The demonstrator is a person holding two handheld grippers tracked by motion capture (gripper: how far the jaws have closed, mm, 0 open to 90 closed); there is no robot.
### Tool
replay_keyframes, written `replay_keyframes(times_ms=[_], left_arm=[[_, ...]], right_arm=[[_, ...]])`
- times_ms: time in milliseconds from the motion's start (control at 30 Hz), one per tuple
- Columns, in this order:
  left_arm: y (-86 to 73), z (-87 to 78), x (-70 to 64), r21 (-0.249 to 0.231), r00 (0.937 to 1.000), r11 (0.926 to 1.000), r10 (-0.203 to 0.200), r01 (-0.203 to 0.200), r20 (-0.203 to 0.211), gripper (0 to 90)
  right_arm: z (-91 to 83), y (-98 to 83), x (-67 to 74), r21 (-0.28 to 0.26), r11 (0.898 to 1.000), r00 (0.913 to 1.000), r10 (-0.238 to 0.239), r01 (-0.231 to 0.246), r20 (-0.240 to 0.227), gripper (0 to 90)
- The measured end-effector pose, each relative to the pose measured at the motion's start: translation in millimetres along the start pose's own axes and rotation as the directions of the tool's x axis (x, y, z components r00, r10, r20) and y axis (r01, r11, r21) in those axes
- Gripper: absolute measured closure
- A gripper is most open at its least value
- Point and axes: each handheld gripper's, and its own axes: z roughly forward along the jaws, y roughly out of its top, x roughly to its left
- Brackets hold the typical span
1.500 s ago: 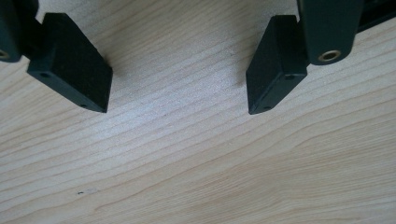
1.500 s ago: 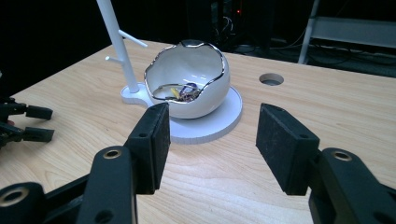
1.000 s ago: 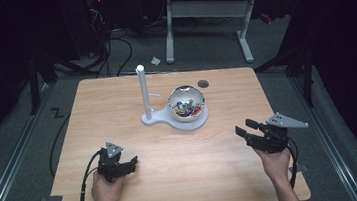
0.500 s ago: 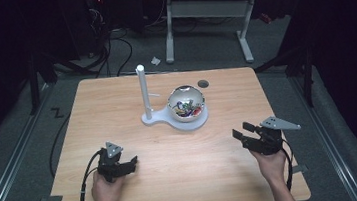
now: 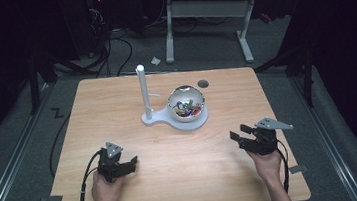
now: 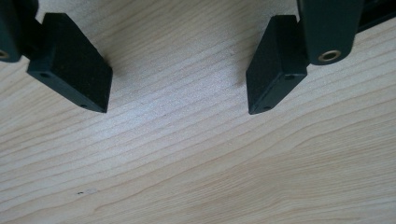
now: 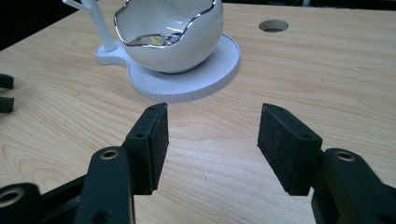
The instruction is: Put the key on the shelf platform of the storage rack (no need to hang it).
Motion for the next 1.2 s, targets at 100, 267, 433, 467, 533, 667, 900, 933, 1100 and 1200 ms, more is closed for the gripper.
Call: replay_keyframes(times_ms=[100,267,433,467,533,667,900,933,1100,1200], left_arm=[[0.0,0.0,0.0,0.000,1.0000,1.0000,0.000,0.000,0.000,23.2],[0.0,0.0,0.0,0.000,1.0000,1.0000,0.000,0.000,0.000,23.2],[0.0,0.0,0.0,0.000,1.0000,1.0000,0.000,0.000,0.000,23.2],[0.0,0.0,0.0,0.000,1.0000,1.0000,0.001,-0.001,0.000,23.1],[0.0,0.0,0.0,0.000,1.0000,1.0000,0.000,0.000,0.000,23.1],[0.0,0.0,0.0,0.000,1.0000,1.0000,0.000,0.000,0.000,23.1],[0.0,0.1,-0.2,-0.001,1.0000,1.0000,0.000,0.000,-0.001,23.0],[0.0,0.1,-0.2,-0.001,1.0000,1.0000,0.000,0.000,-0.001,23.0],[0.0,0.1,-0.3,-0.001,1.0000,1.0000,0.000,0.000,-0.002,23.0],[-0.1,0.1,-0.4,-0.001,1.0000,1.0000,0.000,0.000,-0.002,22.9]], right_arm=[[2.8,-2.2,-1.8,0.008,1.000,1.0000,0.007,-0.007,0.002,43.4],[7.4,-5.9,-6.4,0.022,1.000,0.9998,0.015,-0.016,0.012,43.2],[12.5,-10.4,-9.3,0.041,0.999,0.9991,0.029,-0.030,0.030,43.1],[13.5,-11.3,-9.9,0.044,0.999,0.9990,0.030,-0.031,0.033,43.2],[17.6,-14.2,-12.0,0.051,0.998,0.9985,0.034,-0.036,0.043,43.1],[26.9,-21.1,-18.1,0.080,0.996,0.9960,0.037,-0.044,0.081,43.0],[40.4,-36.7,-23.3,0.125,0.991,0.9914,0.021,-0.037,0.129,43.0],[41.9,-38.5,-23.5,0.139,0.989,0.9901,0.023,-0.043,0.139,43.0],[45.4,-37.9,-22.4,0.181,0.983,0.9850,-0.014,-0.018,0.172,41.7],[47.1,-37.7,-20.2,0.200,0.980,0.9798,-0.046,0.006,0.195,41.6]])
